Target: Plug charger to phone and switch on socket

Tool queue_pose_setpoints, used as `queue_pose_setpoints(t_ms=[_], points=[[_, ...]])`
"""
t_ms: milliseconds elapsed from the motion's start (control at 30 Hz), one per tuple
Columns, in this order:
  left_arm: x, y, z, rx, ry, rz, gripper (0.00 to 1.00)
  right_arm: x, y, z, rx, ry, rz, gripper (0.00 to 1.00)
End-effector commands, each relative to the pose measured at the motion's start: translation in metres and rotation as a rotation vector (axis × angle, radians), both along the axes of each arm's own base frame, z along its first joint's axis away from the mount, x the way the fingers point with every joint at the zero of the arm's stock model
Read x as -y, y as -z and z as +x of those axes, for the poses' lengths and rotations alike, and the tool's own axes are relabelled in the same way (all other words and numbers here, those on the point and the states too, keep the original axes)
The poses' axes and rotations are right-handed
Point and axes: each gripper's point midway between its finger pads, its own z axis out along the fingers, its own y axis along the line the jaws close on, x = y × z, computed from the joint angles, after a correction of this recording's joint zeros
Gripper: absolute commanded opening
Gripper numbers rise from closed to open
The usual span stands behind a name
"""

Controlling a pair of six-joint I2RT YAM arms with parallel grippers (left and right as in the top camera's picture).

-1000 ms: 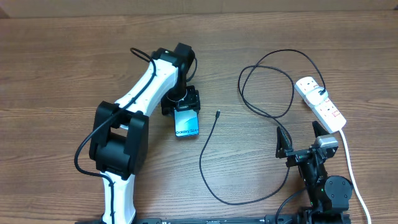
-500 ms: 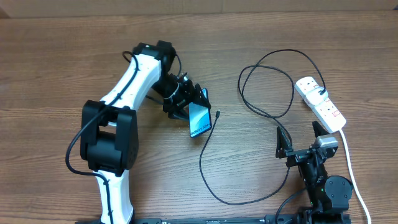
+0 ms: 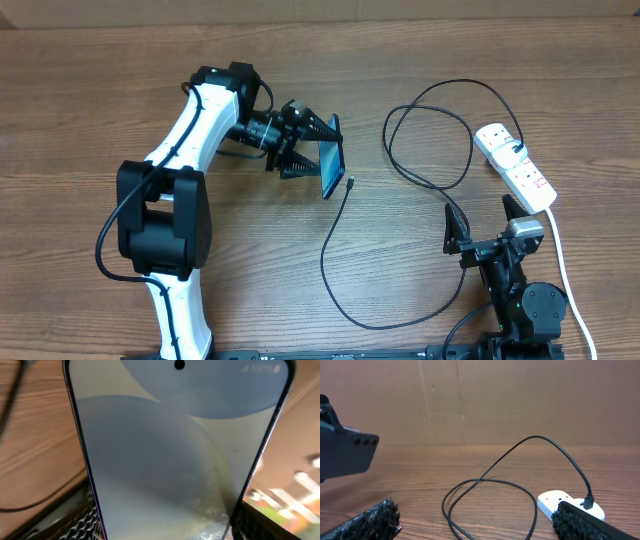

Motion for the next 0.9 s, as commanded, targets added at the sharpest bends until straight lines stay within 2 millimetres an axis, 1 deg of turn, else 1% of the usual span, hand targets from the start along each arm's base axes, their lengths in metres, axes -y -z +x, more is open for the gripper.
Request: queue_pose_setpoints(t_ms=[0, 33, 200, 400, 667, 867], points=[[0.003, -0.036, 0.012, 0.028, -0.037, -0.182, 0.70, -0.001, 0.002, 0.000, 0.002, 0.000, 0.003, 1.00], [0.002, -0.038, 0.013, 0.031, -0.042, -0.196, 0.69, -0.001, 0.002, 0.000, 0.002, 0.000, 0.003, 1.00], [-0.004, -0.047, 0.019, 0.031, -0.070, -0.248, 0.69, -0.001, 0.002, 0.000, 0.002, 0.000, 0.003, 1.00], [-0.016, -0.062, 0.029, 0.023, -0.119, -0.330, 0.69, -0.001, 0.002, 0.000, 0.002, 0.000, 0.003, 1.00], [-0.028, -0.062, 0.036, 0.011, -0.154, -0.328, 0.70, -0.001, 0.002, 0.000, 0.002, 0.000, 0.003, 1.00], [-0.030, -0.062, 0.036, 0.003, -0.159, -0.326, 0.70, -0.001, 0.002, 0.000, 0.002, 0.000, 0.003, 1.00]])
